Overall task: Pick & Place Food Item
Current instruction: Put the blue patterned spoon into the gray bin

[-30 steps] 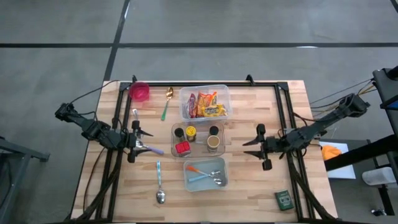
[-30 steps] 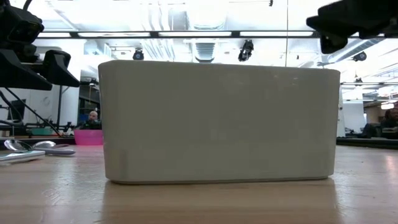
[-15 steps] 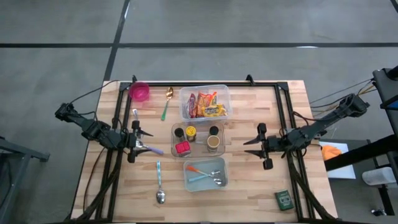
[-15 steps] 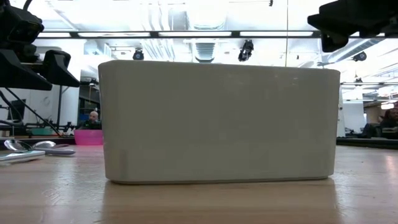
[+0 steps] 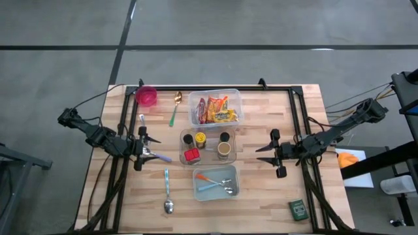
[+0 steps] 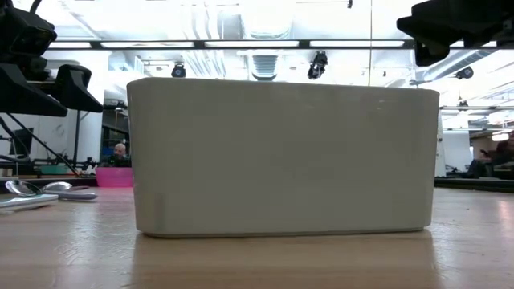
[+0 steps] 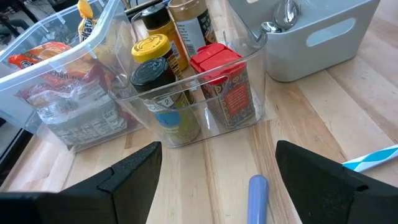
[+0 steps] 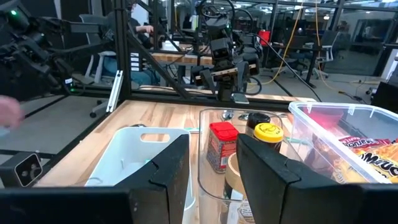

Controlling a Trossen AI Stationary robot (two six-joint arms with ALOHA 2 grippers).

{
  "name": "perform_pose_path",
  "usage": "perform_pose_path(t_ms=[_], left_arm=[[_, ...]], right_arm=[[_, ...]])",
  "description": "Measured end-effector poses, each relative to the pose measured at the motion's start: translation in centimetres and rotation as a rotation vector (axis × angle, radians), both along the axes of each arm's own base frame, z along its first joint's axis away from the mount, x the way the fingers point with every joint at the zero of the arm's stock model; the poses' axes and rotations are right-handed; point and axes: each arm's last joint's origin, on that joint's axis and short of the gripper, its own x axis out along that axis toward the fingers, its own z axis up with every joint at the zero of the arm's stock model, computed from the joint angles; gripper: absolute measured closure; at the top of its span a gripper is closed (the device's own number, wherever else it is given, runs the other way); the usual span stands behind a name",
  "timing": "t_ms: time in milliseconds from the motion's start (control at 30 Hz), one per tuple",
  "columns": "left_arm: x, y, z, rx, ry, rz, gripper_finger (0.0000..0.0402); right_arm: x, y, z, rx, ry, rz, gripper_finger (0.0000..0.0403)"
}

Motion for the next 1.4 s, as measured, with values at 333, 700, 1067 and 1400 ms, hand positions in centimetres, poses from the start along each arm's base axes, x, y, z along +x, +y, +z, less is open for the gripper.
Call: perform_pose_path(t_ms=[333,700,1067,1400], left_arm=[[0.0,0.0,0.0,0.0,0.0,0.0,0.0085],[0.1,0.0,0.3,-0.053,-0.038,0.041,0.0085],[0.7,-0.1,1.8,-0.69,-0.235,0.314,0.0085],[0.8,-0.1,1.8,-0.682,-0.231,0.313,0.0085]], right_arm=[[0.0,0.0,0.0,0.0,0.0,0.0,0.0273],[0.0,0.0,0.0,-0.001,0.001,0.0,0.0273],[0.0,0.0,0.0,-0.001,0.001,-0.001,0.0273],[0.0,0.0,0.0,-0.001,0.001,-0.002,0.0273]])
